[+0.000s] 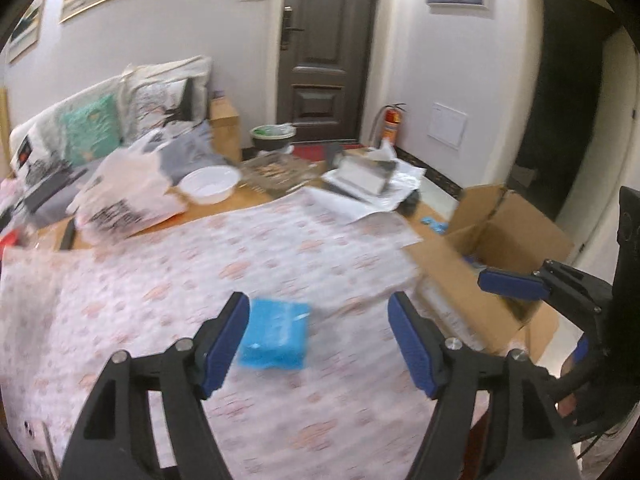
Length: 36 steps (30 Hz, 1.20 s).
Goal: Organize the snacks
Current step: 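Withdraw both grippers and move toward the blue wet-wipe pack, then grasp the blue wet-wipe pack with the right gripper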
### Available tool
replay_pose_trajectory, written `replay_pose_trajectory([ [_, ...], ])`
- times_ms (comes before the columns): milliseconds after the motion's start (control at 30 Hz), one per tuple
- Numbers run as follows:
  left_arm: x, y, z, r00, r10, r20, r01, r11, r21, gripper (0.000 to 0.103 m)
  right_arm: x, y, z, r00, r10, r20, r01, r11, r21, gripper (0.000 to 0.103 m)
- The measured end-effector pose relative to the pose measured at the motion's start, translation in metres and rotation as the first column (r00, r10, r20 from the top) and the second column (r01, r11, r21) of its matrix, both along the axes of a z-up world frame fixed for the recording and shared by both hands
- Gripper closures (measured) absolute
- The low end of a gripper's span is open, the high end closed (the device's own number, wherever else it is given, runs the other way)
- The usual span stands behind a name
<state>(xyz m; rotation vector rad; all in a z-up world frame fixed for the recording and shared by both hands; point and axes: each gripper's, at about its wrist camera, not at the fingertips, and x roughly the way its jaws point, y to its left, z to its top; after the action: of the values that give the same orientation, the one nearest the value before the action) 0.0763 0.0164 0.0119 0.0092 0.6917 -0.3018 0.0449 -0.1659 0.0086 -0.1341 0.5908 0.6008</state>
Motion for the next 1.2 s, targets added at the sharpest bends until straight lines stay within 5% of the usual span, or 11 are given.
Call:
replay_pose_trajectory([
  [300, 0.022, 0.075, -0.051, 0.997, 0.039, -0.071, -0.041, 0.999, -0.029, 0.029, 0.039, 0.086, -0.051, 0.984, 0.024, -0.177, -0.028, 0.999, -0.019, 0.032],
  [633, 0.071, 0.109, -0.096, 0.987, 0.049, -0.153, -0.063, 0.994, -0.091, 0.029, 0.091, 0.108, -0.107, 0.944, -0.096, -0.316, 0.096, 0.995, -0.014, 0.022],
  [1200, 0.099, 0.126, -0.12, 0.98, 0.034, -0.194, -0.058, 0.991, -0.118, 0.029, 0.144, 0.16, -0.128, 0.962, -0.155, -0.225, 0.127, 0.983, -0.133, 0.013],
])
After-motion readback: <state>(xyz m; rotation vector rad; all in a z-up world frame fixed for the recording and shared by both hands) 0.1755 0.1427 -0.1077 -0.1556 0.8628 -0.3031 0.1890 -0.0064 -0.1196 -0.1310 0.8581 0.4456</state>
